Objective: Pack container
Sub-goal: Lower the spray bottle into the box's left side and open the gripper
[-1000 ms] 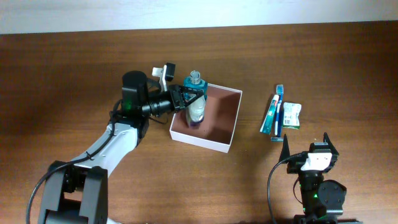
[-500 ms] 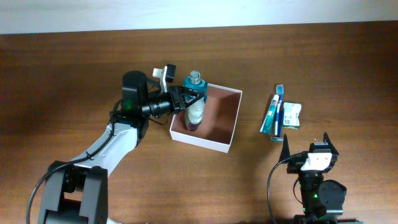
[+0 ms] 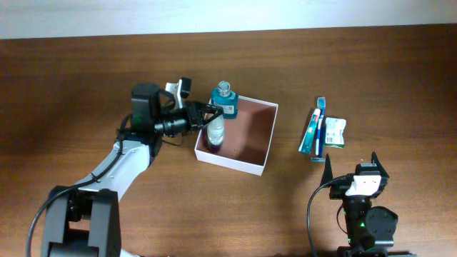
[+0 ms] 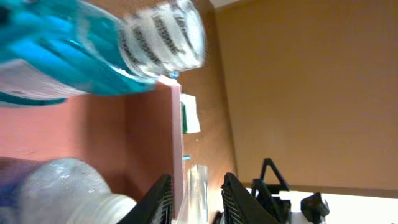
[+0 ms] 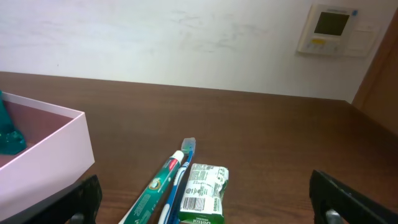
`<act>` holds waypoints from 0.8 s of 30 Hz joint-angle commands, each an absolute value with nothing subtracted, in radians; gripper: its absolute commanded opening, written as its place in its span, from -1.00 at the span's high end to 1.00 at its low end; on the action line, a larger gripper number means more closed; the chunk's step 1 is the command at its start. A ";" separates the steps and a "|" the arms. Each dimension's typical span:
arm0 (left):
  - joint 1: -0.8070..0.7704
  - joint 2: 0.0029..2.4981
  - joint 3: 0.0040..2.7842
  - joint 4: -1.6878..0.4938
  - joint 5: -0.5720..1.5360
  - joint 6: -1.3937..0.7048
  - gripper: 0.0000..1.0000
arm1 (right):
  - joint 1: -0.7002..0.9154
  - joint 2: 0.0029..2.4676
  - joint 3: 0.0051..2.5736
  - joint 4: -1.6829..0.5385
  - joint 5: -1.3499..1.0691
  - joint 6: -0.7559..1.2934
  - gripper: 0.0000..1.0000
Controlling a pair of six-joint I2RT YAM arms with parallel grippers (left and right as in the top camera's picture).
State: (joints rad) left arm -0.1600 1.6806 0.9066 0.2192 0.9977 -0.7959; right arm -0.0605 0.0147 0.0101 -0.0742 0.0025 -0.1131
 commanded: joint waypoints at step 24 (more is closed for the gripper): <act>0.006 1.679 0.910 0.408 1.159 -0.770 -0.11 | -0.066 0.007 0.006 -0.080 0.000 -0.116 -0.97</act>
State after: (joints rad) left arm -0.0402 1.6806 0.9070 0.3401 1.0447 -0.7261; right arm -0.0601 0.0147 0.0101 -0.0742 0.0025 -0.1127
